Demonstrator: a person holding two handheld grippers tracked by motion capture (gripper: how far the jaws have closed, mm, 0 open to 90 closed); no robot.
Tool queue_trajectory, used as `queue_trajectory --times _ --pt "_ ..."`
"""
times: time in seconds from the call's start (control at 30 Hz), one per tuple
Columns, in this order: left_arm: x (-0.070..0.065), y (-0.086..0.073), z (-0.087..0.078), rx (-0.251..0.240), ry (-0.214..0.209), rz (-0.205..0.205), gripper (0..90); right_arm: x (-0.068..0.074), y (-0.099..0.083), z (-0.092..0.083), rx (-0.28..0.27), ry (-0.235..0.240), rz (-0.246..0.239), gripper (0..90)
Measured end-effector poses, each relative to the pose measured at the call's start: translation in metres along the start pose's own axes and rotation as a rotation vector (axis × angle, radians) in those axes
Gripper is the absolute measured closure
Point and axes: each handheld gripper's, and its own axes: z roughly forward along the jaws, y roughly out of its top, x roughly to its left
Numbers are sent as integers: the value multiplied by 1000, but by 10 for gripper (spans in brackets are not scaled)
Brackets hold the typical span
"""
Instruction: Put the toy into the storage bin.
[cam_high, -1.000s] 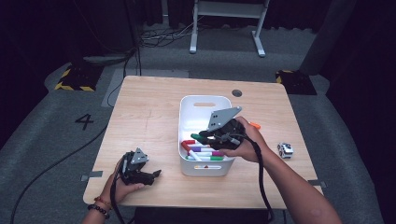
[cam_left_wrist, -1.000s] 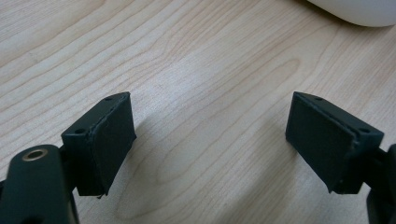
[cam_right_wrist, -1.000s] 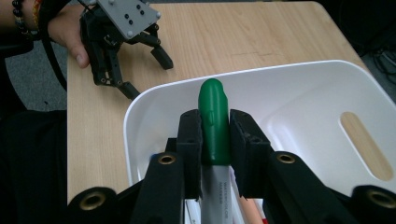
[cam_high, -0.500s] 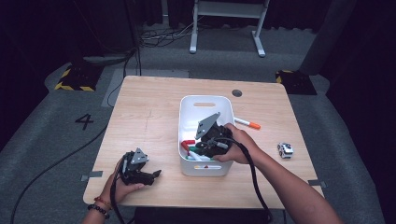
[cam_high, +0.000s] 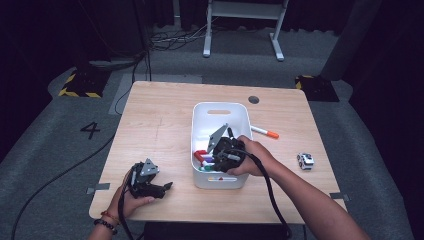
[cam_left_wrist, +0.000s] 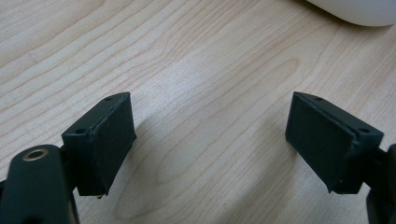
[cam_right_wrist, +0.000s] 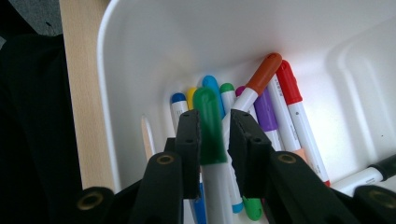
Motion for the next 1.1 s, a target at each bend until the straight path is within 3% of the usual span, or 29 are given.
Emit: queue_trajectory --times 0.17,0.23,0.3,0.4,0.53,0.6,0.67,0.77,0.8,0.93,1.1 --pt "0 0 0 1 2 -3 159 -3 -5 -5 -36 -26 21 663" --pt "0 0 0 1 2 -3 159 -5 -9 -12 -81 -46 12 645" --pt "0 0 0 1 2 -2 159 -9 -17 -26 -141 -93 41 596" --pt "0 0 0 -1 2 -3 159 -15 -34 -52 -250 -134 48 585" --pt "0 0 0 -1 1 -5 159 -25 -64 -82 -372 -195 107 569" --pt "0 0 0 0 0 -1 159 -31 -80 -92 -402 -257 120 570" --pt "0 0 0 -2 0 -3 159 -40 -99 -99 -435 -289 177 579" --pt "0 0 0 -2 0 -3 159 -53 -122 -101 -402 -371 259 571" --pt "0 0 0 -2 1 -5 159 -58 -130 -99 -404 -373 299 569" --pt "0 0 0 1 1 0 159 -80 -158 -83 -344 -407 364 542" --pt "0 0 0 0 2 1 158 -100 -176 -61 -347 -411 435 498"
